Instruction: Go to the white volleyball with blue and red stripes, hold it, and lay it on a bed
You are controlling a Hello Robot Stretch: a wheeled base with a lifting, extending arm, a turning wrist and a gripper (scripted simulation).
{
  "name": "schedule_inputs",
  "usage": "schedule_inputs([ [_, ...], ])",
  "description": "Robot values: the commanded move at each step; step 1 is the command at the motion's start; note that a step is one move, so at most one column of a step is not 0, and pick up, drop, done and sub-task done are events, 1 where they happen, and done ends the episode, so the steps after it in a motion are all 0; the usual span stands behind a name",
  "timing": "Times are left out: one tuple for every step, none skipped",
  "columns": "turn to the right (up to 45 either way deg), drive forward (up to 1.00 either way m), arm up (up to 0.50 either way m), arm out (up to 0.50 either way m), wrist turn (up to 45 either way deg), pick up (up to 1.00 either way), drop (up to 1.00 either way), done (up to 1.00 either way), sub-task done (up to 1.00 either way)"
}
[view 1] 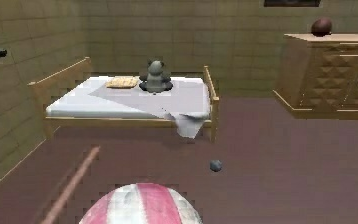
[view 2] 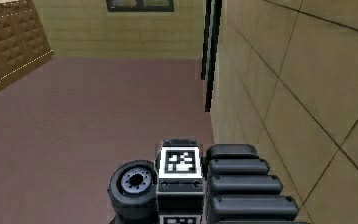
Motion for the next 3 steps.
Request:
schedule_inputs([
  [0.0,0.05,0.00,0.00,0.0,0.00,0.00,0.00,0.00],
  [6.0,0.00,0.00,0.00,0.0,0.00,0.00,0.00,0.00],
  [0.0,0.40,0.00,0.00,0.0,0.00,0.00,0.00,0.00],
])
